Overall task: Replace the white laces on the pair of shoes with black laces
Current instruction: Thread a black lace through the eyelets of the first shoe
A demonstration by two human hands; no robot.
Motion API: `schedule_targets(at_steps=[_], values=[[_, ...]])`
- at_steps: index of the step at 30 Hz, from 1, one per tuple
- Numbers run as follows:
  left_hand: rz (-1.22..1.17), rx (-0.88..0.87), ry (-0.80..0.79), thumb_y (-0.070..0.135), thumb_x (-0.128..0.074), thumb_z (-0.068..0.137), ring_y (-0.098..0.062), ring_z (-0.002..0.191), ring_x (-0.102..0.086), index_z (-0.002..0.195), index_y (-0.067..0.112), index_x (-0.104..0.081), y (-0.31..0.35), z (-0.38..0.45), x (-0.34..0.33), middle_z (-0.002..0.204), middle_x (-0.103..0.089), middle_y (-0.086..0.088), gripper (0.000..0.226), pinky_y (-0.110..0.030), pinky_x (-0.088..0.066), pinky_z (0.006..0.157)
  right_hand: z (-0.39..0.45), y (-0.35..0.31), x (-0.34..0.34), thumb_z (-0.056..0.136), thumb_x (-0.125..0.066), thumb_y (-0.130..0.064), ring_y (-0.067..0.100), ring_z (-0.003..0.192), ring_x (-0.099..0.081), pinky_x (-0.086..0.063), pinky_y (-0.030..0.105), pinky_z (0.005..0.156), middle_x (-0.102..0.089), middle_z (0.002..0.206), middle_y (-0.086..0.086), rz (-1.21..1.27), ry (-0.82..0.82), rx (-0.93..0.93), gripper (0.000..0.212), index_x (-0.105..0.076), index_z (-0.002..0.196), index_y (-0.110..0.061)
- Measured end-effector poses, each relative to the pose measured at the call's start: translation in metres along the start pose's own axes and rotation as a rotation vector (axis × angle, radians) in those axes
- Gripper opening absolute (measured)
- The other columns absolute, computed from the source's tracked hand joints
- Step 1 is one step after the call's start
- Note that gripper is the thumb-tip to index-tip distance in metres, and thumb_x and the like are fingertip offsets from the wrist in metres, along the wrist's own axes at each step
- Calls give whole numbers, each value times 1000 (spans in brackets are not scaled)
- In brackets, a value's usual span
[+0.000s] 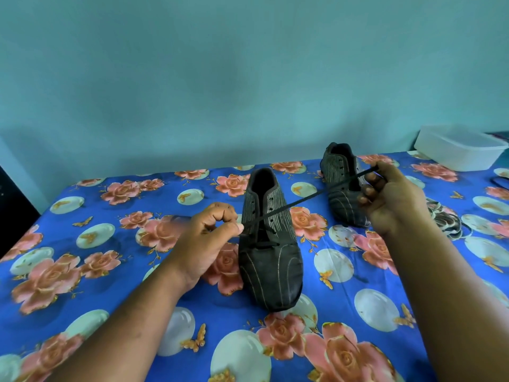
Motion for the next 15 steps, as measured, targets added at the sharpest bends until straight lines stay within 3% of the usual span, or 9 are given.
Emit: schedule_targets(at_steps=[2,4,8,11,15], values=[[36,33,23,44,-69,72,-8,91,-59,75,25,-66,-6,0,2,92,-64,5,20,-27,-43,88,-6,3,-6,98,-61,-25,12,51,-37,-31,25,48,-53,64,-5,-37,-23,10,11,-63,87,-20],[150,-13,80,47,-68,79,-4,96,-61,94,29,-70,-5,0,4,101,-67,11,24,-24,-43,87,-19,7,-21,98,-62,-25,12,52,-39,-34,26,50,-55,65,-4,-92,-116,9,9,-64,92,-19],[480,-396,201,47,-61,94,-11,122,-55,128,31,-61,15,-3,2,128,-60,21,38,-24,-41,102,-64,22,-61,99,-61,-21,16,58,-46,-39,28,53,-66,73,1,-223,-422,11,13,-66,89,-16],[444,-456,181,47,-55,100,-15,128,-55,131,23,-63,26,-7,-10,130,-63,11,41,-39,-43,107,-102,36,-86,94,-66,-24,17,57,-49,-40,26,48,-72,81,8,-295,-683,7,15,-62,88,-10],[391,-453,150,55,-52,100,-16,116,-60,118,19,-70,31,-10,-20,116,-68,10,44,-42,-48,98,-127,48,-99,87,-69,-26,16,58,-47,-41,28,59,-67,71,5,-345,-829,107,27,-63,83,0]])
Point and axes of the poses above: each hand's wrist, its own z-axis towards the middle knuckle, its own x-axis out of the back of the hand, y = z × x, the point moved 5 cm from there along z, towards the middle knuckle
